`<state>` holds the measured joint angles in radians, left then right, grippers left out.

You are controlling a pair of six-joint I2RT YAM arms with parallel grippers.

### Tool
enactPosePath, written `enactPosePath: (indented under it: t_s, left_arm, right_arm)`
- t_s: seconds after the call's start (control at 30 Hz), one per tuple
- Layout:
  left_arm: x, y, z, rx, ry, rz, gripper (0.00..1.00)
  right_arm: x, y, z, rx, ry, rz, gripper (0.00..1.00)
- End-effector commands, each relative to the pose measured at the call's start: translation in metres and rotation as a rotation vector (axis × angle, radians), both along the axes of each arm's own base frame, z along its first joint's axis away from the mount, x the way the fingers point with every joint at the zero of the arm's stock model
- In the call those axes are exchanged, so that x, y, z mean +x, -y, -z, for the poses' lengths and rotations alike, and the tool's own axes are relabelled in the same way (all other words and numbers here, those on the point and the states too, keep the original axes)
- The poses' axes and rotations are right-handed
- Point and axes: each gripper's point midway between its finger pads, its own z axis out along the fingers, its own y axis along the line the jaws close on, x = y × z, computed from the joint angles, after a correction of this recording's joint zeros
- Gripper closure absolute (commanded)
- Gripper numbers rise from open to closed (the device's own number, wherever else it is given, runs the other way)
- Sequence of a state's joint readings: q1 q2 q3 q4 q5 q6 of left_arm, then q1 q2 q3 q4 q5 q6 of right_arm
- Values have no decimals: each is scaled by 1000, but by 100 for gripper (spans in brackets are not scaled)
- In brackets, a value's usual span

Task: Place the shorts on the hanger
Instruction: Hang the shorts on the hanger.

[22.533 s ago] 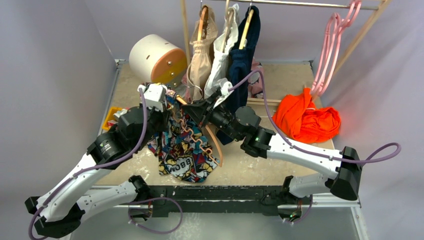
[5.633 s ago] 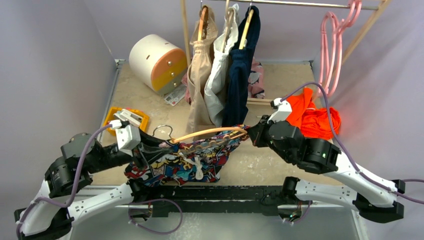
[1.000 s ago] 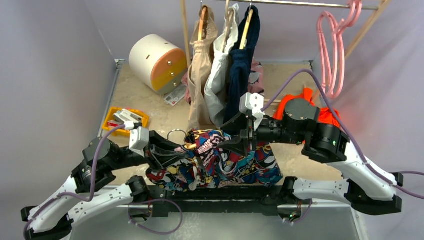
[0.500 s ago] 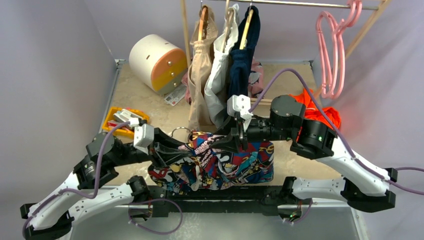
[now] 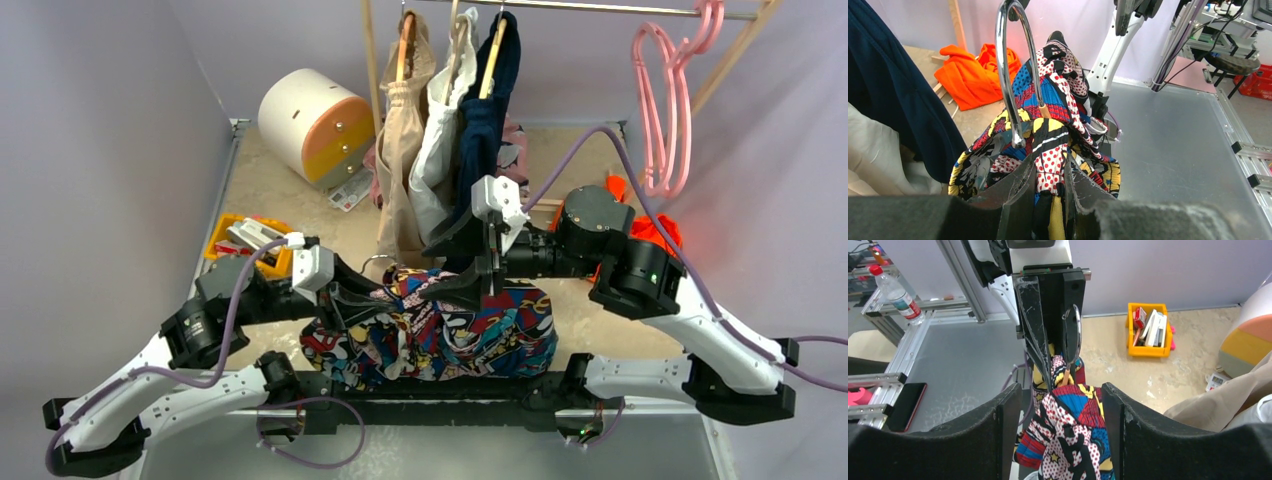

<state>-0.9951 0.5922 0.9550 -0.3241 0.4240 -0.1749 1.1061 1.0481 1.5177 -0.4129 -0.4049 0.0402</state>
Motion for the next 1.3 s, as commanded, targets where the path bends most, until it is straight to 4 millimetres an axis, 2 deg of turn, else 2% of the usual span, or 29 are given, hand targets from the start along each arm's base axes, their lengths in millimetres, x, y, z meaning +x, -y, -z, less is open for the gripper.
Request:
enactPosePath:
  t_s: [0.0, 0.23, 0.43, 0.63, 0.7, 0.8, 0.87, 0.93, 0.97, 1.0, 1.07, 1.2, 1.27]
  left_arm:
    - [-7, -4, -53, -136, 109, 25, 100]
    - [-8, -3, -55, -121, 113, 37, 100]
    - [-8, -1, -54, -94, 116, 45, 100]
    - [-7, -1, -53, -75, 122, 46, 100]
    - [-6, 0, -53, -69, 127, 46, 100]
    - [-6, 0, -53, -65, 130, 44, 100]
    - [-6, 0, -52, -63, 131, 43, 100]
    - [-5, 0, -52, -63, 130, 42, 100]
    - [-5, 0, -53, -64, 133, 41, 100]
    - [-5, 0, -53, -65, 133, 41, 100]
    - [-4, 0, -53, -64, 133, 36, 100]
    - [4, -4, -53, -63, 128, -23, 99]
    - [5, -7, -50, -60, 126, -39, 79]
  right_arm:
    - [5, -10, -19, 69, -8, 18, 40]
    - [4, -23, -10, 78, -48, -17, 45]
    - [1, -32, -3, 57, -69, -57, 62]
    - [-2, -39, 0, 46, -81, -93, 63]
    - [-3, -42, 3, 36, -86, -108, 74]
    - [-4, -44, 8, 18, -92, -118, 99]
    - [-4, -44, 9, 18, -91, -121, 98]
    - [-4, -44, 10, 15, -94, -118, 87]
    - [-4, -44, 11, 14, -94, -120, 86]
    - [-4, -44, 11, 12, -95, -121, 87]
    - [-3, -44, 11, 17, -90, -114, 100]
    - [0, -35, -6, 102, -71, -64, 100]
    - [-3, -26, -18, 160, -54, -55, 100]
